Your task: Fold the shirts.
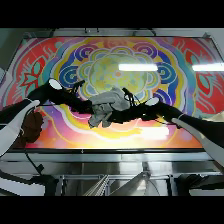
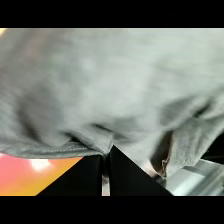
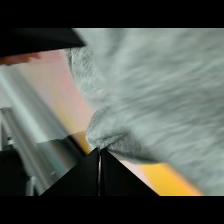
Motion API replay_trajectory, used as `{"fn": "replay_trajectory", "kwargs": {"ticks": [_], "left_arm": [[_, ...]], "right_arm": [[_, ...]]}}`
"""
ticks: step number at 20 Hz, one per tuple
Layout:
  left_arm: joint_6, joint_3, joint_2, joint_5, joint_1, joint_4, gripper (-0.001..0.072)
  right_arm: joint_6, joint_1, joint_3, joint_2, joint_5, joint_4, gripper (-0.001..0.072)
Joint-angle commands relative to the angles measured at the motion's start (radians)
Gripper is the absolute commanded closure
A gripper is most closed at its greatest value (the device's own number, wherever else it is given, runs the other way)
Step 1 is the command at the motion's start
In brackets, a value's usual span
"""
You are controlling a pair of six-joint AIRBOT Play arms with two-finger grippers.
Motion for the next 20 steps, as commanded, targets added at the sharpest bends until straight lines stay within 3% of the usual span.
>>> {"fn": "replay_trajectory", "kwargs": {"ticks": [1, 5, 10, 15, 17, 20], "left_arm": [[-0.018, 0.161, 0.099, -0.173, 0.037, -0.011, 0.0693], [-0.077, 0.348, 0.283, -0.253, 0.173, -0.012, 0.0693], [-0.077, 0.466, 0.507, -0.223, 0.241, -0.013, 0.0692], [-0.049, 0.485, 0.719, -0.068, 0.241, -0.002, 0.0692], [-0.04, 0.485, 0.786, -0.009, 0.241, 0.061, 0.0691], [-0.04, 0.485, 0.796, -0.082, 0.241, 0.072, 0.0689]], "right_arm": [[-0.037, -0.154, 0.015, 0.166, 0.205, -0.005, 0.0698], [-0.016, -0.509, 0.061, 0.512, 0.272, -0.044, 0.0698], [-0.071, -0.866, 0.089, 0.88, 0.22, 0.174, 0.0697], [-0.228, -0.978, 0.089, 1.098, 0.14, 0.323, 0.0697], [-0.248, -0.978, 0.089, 1.133, 0.024, 0.258, 0.0697], [-0.188, -0.978, 0.088, 1.099, 0.089, 0.148, 0.0697]]}}
